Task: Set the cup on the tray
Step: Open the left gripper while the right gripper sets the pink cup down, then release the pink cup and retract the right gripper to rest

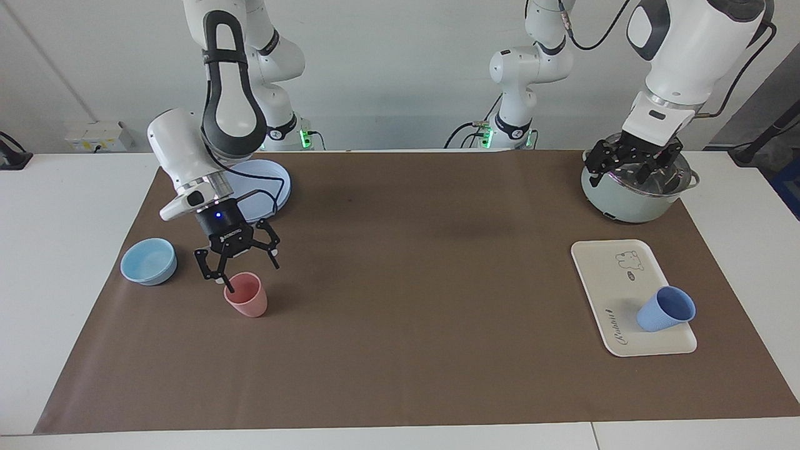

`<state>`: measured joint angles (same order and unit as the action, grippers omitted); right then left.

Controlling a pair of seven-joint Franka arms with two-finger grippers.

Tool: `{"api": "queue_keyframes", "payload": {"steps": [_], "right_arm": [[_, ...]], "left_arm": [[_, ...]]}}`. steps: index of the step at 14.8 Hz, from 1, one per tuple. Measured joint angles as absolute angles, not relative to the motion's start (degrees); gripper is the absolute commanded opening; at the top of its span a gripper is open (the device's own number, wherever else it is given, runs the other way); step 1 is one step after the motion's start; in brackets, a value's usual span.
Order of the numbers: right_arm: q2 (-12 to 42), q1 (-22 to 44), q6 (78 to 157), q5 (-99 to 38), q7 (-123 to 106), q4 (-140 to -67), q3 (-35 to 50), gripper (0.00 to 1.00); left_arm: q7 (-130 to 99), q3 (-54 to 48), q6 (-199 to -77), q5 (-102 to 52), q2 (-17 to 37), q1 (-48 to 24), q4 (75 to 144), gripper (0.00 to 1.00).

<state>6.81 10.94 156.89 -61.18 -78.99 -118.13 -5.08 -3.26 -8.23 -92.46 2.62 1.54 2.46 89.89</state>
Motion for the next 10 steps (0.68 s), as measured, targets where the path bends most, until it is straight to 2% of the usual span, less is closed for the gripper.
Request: {"api": "queue_keyframes", "payload": {"steps": [4, 7, 10], "right_arm": [[5.86, 8.41, 148.85, -37.37, -60.78, -114.47, -5.41, 1.00], [2.87, 7.44, 142.14, -22.37, -45.55, -112.77, -5.58, 1.00], [-0.57, 6.06, 131.71, -11.74, -26.09, -110.26, -5.66, 1.00]], "left_arm": [[-3.26, -8.20, -92.57, 2.62, 1.54, 2.46, 89.96, 1.00], [-3.26, -8.13, -94.92, 2.62, 1.52, 2.48, 89.67, 1.00], [-3.26, -8.33, -95.75, 2.60, 1.48, 2.42, 88.32, 1.00]]}}
